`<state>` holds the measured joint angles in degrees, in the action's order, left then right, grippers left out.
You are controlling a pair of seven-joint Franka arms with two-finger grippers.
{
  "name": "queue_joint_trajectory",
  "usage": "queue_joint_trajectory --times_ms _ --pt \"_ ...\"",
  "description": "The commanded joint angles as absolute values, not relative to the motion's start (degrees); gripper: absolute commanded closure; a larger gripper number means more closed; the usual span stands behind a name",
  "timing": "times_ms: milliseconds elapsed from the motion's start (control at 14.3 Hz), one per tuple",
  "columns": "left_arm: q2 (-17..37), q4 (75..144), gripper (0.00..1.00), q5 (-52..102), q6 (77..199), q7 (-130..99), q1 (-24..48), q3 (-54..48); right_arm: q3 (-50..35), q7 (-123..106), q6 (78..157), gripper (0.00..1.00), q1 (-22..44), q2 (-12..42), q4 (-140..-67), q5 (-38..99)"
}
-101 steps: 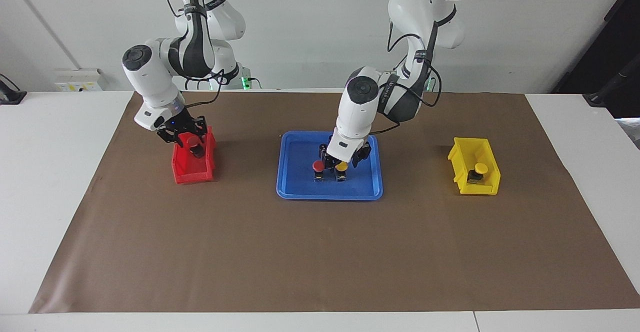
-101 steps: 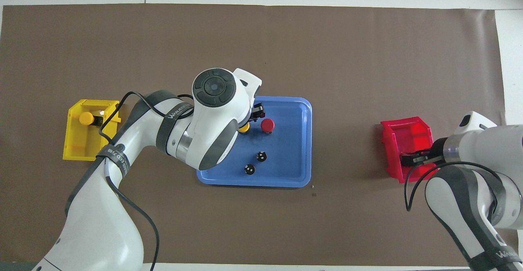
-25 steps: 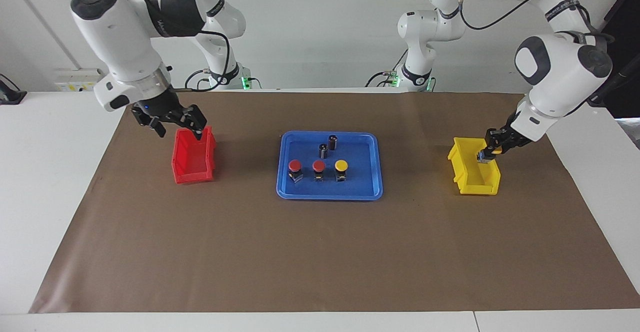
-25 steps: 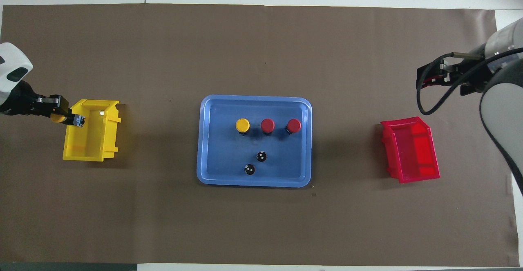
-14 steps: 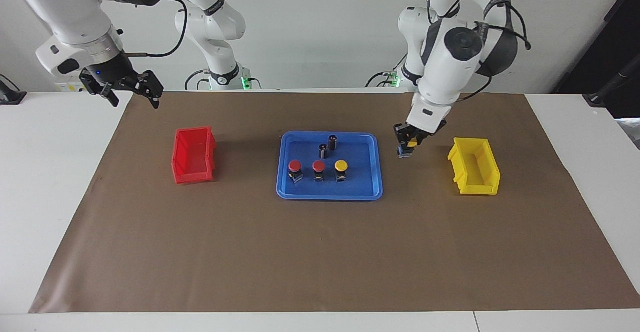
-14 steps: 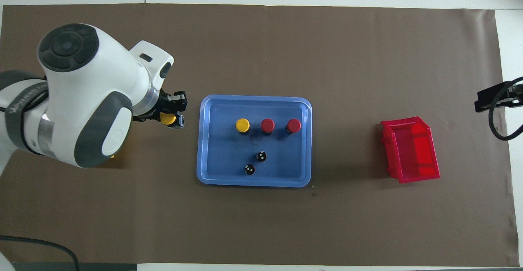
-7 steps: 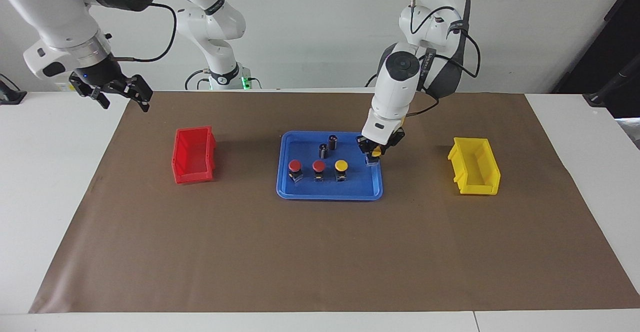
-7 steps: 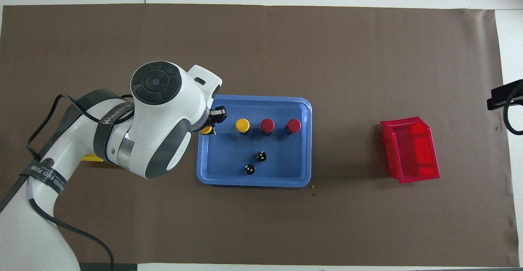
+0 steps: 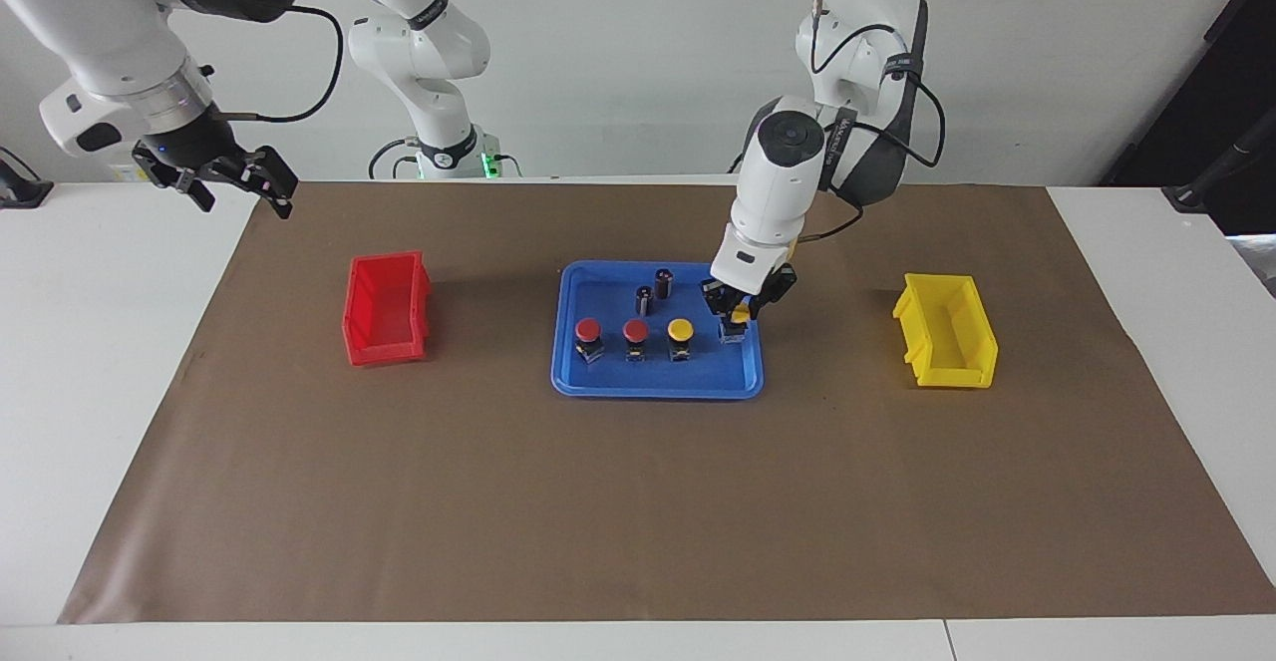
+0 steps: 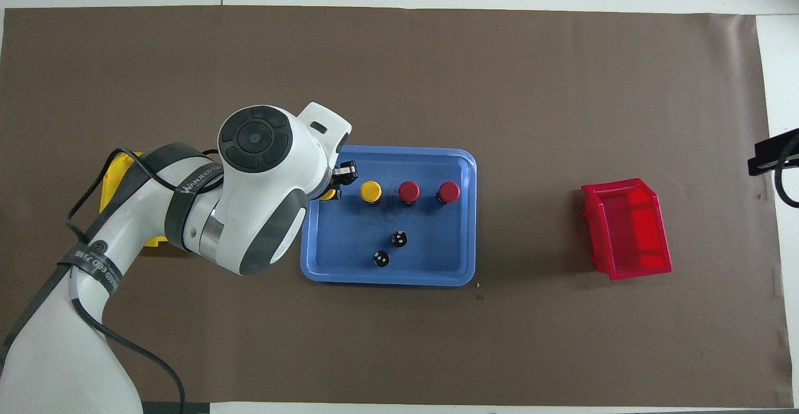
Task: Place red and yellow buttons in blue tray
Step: 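Place the second yellow button in the blue tray with the left gripper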
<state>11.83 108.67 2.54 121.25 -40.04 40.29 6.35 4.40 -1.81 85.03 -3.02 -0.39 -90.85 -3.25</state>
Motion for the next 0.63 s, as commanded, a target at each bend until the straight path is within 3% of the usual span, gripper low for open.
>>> queue_joint_trajectory --times_ms 0,349,419,489,559 --pt "13.35 109.51 0.98 2.11 124.1 -40.96 41.4 7.21 4.57 -2.55 86.13 0.0 -3.16 -1.49 -92.02 -2.55" --pt "15.64 109.51 0.98 2.11 126.12 -40.78 41.66 7.21 4.66 -2.99 85.52 0.0 -2.99 -1.67 -92.02 -2.46" --pt "15.64 109.42 0.92 2.11 126.04 -40.69 41.66 7.21 4.57 -2.99 85.52 0.0 -2.9 -1.76 -92.11 -2.46" --pt "15.64 109.25 0.76 2.11 126.12 -40.61 41.66 7.21 4.57 -2.99 85.43 0.0 -2.9 -1.76 -92.11 -2.46" --pt "15.73 109.07 0.52 2.11 125.95 -40.52 41.66 7.21 4.57 -3.08 85.34 0.0 -2.9 -1.76 -92.02 -2.46"
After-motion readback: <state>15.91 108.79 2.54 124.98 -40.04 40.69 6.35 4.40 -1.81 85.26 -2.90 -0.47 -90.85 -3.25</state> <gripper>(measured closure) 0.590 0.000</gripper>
